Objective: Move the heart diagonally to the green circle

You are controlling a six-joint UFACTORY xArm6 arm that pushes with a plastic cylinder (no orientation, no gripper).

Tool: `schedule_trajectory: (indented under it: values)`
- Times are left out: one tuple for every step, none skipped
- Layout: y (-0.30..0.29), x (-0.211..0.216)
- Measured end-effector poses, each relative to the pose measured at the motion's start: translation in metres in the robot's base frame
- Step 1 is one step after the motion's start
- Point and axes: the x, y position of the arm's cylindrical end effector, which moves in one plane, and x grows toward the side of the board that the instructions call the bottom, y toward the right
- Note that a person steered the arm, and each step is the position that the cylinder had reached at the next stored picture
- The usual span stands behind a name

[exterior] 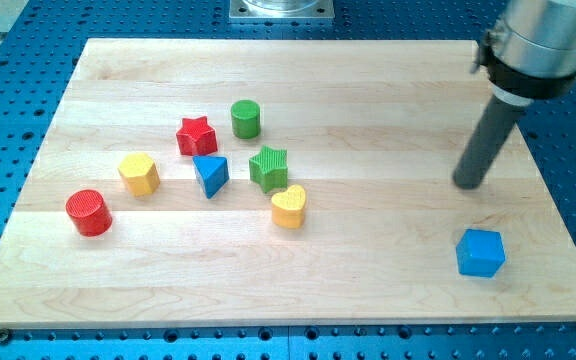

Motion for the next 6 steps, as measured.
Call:
schedule_trajectory:
  values:
    - [-0.004, -0.023]
    - [-0.073, -0.011]
    - [-0.139, -0.009]
    - [-0.192, 0.017]
    - [-0.227, 0.038]
    - [-0.186, 0.063]
